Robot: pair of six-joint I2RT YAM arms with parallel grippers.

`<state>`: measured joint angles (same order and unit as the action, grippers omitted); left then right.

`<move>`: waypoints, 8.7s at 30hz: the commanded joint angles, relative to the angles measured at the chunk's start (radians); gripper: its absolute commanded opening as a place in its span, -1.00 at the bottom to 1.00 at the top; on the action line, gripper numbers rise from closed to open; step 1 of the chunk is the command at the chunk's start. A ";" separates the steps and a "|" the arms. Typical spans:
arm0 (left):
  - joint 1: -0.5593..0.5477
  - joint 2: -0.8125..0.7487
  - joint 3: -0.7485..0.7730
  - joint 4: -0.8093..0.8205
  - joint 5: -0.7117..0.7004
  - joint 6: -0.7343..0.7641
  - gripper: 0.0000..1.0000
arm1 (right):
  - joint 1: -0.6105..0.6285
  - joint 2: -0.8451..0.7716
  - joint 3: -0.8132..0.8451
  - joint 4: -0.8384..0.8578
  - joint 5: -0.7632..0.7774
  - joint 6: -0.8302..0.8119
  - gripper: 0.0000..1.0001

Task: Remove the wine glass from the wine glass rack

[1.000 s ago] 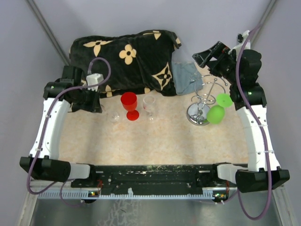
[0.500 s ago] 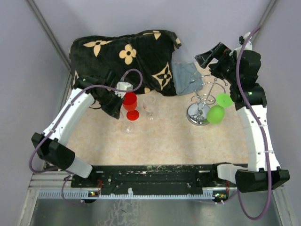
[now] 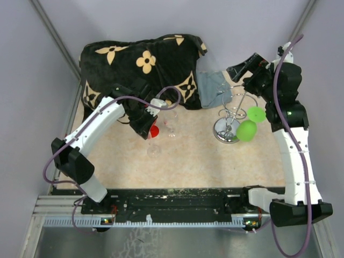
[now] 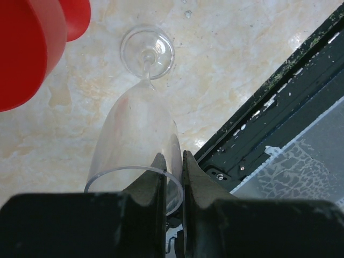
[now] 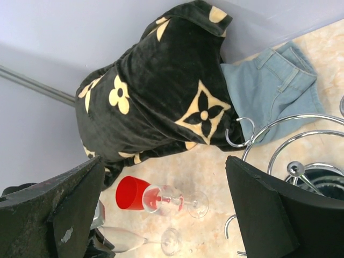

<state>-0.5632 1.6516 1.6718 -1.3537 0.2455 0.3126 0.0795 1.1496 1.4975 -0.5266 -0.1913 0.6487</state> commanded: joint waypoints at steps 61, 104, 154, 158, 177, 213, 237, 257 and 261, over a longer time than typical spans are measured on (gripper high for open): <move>0.273 0.212 0.678 0.251 0.388 -0.298 0.14 | -0.698 -0.276 -0.228 -0.284 -0.268 0.140 0.94; 0.469 0.122 0.305 0.818 0.865 -0.750 0.31 | -0.705 -0.590 -0.939 0.396 -0.381 0.692 -0.13; 0.465 0.080 0.230 0.798 0.865 -0.717 0.30 | -0.705 -0.556 -0.743 0.162 -0.202 0.624 -1.00; 0.464 0.086 0.233 0.800 0.867 -0.720 0.31 | -0.705 -0.562 -0.710 0.106 -0.172 0.595 -1.00; 0.464 0.114 0.256 0.820 0.887 -0.739 0.31 | -0.705 -0.496 -0.460 0.007 0.142 0.407 -1.00; 0.451 0.166 0.172 1.842 1.093 -1.499 1.00 | 0.108 0.457 -0.025 1.781 -0.473 0.946 -1.00; 0.453 0.267 0.278 2.029 1.056 -1.597 1.00 | 0.277 0.494 -0.151 1.901 -0.426 0.977 -1.00; 0.457 0.091 0.140 2.083 1.038 -1.670 0.18 | 0.310 0.657 -0.110 2.046 -0.400 1.078 -1.00; 0.475 0.054 0.116 2.068 1.039 -1.673 -0.11 | 0.272 0.666 -0.129 2.123 -0.368 1.126 -1.00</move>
<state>-0.1028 1.7725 1.8072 0.6746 1.2839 -1.3518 0.3874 1.8065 1.3430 1.4345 -0.6094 1.7283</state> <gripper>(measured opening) 0.470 0.008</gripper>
